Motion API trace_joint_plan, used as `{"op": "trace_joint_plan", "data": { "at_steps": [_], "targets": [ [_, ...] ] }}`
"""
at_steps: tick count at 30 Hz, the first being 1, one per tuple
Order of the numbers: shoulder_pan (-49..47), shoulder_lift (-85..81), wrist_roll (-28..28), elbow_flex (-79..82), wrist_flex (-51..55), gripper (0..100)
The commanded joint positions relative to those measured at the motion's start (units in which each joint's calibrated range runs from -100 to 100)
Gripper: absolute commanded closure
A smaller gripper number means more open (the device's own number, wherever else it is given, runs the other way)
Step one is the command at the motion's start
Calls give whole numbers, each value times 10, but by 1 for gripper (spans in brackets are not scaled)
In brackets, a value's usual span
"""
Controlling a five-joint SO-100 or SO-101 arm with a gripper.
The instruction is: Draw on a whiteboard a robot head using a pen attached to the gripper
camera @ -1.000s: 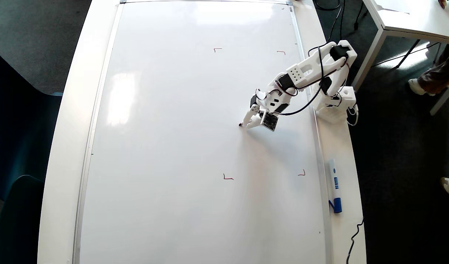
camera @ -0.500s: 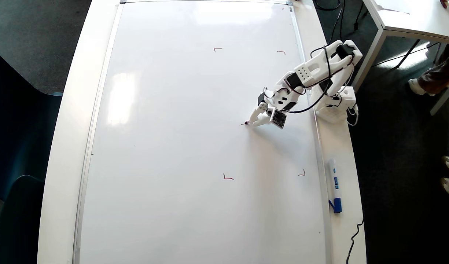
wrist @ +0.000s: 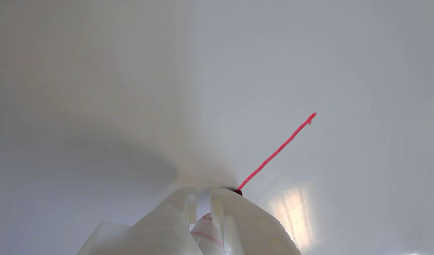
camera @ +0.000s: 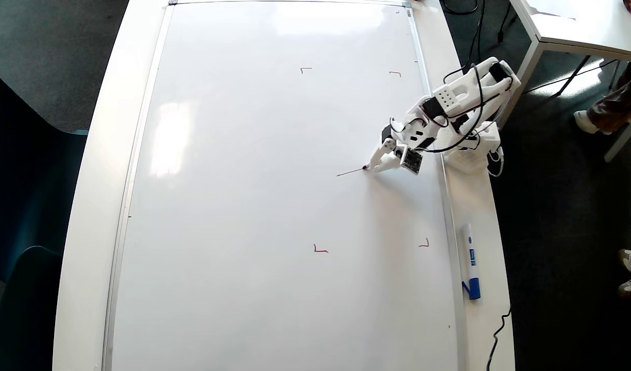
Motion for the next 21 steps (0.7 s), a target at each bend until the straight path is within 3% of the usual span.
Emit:
{"op": "trace_joint_plan", "data": {
  "at_steps": [1,21],
  "targets": [
    [-2,-61,-2,21,46,99],
    [-2,-240,-1,101,174,99]
  ]
}}
